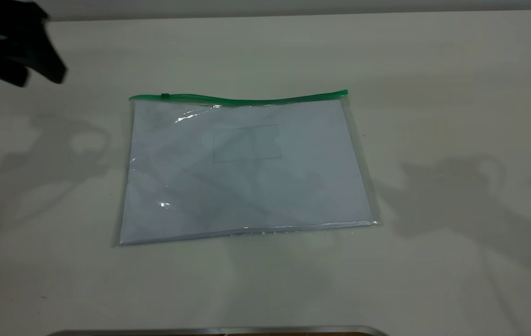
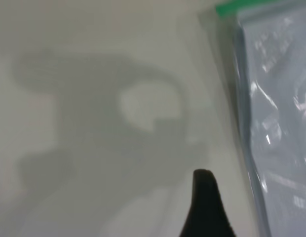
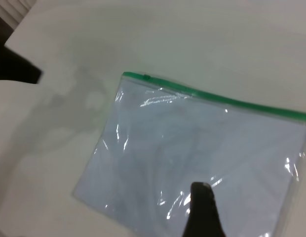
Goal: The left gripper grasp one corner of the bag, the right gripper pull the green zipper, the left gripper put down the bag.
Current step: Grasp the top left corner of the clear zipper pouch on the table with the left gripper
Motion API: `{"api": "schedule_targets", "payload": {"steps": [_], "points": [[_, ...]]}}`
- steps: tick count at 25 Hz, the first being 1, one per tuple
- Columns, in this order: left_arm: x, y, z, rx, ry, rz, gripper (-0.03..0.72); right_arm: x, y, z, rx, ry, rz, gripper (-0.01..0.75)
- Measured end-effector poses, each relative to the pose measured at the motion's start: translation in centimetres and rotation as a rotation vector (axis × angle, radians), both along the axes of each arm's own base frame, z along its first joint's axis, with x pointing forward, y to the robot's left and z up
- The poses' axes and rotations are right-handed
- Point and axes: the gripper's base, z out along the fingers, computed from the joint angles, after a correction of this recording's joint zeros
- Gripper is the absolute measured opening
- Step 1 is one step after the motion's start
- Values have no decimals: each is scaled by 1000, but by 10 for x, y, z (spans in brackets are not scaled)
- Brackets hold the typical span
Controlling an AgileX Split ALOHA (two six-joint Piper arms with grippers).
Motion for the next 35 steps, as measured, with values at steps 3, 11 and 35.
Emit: {"api": "schedule_targets", "payload": {"steps": [3, 11, 35], "points": [[25, -3, -22, -42, 20, -11, 589, 19, 17, -5, -1, 17, 30, 592], [64, -18, -73, -209, 36, -71, 589, 53, 41, -21, 79, 101, 76, 592], [64, -37, -125, -469, 10, -124, 589, 59, 43, -25, 87, 108, 79, 592]]}}
